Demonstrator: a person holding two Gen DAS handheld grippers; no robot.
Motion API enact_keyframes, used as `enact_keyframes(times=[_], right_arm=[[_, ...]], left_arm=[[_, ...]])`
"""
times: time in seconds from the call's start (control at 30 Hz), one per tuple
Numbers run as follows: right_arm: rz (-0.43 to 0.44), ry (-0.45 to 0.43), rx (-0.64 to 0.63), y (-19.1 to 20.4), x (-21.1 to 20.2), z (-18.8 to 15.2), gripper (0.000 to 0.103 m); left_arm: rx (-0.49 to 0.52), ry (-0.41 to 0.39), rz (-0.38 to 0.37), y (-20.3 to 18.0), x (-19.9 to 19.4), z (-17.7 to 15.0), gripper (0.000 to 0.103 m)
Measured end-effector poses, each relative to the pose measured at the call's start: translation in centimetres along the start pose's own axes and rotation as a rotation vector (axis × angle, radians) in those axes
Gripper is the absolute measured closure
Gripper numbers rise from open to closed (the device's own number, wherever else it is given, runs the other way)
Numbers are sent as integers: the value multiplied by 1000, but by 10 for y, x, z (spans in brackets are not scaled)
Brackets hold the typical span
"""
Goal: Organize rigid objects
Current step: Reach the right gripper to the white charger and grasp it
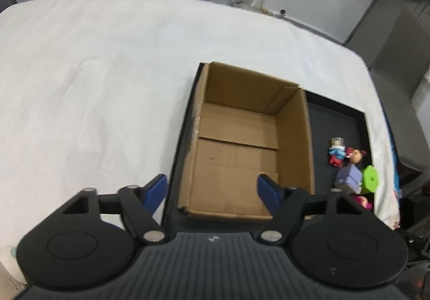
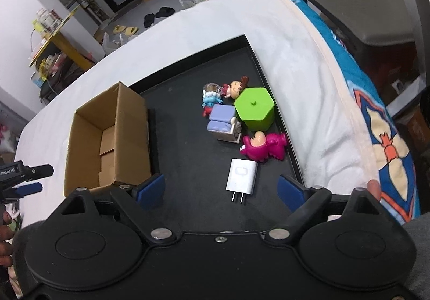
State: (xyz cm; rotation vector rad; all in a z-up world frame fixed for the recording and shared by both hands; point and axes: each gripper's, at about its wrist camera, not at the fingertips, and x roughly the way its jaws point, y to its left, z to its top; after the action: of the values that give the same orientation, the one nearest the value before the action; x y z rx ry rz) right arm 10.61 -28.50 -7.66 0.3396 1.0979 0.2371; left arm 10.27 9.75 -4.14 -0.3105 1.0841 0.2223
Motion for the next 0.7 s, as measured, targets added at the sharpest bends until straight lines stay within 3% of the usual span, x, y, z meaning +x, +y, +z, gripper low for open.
enact_keyframes(times=[0.2, 0.43, 0.7], right_arm=[[17, 40, 67, -12, 18, 1, 18], [16, 70, 89, -18, 39, 4, 24], [-22, 138, 123, -22, 77, 3, 37]], left_arm=[[-15, 54, 69, 11, 24, 5, 55], [-76, 148, 32, 23, 45, 10, 61], [-16, 176, 54, 9, 61, 6, 77]])
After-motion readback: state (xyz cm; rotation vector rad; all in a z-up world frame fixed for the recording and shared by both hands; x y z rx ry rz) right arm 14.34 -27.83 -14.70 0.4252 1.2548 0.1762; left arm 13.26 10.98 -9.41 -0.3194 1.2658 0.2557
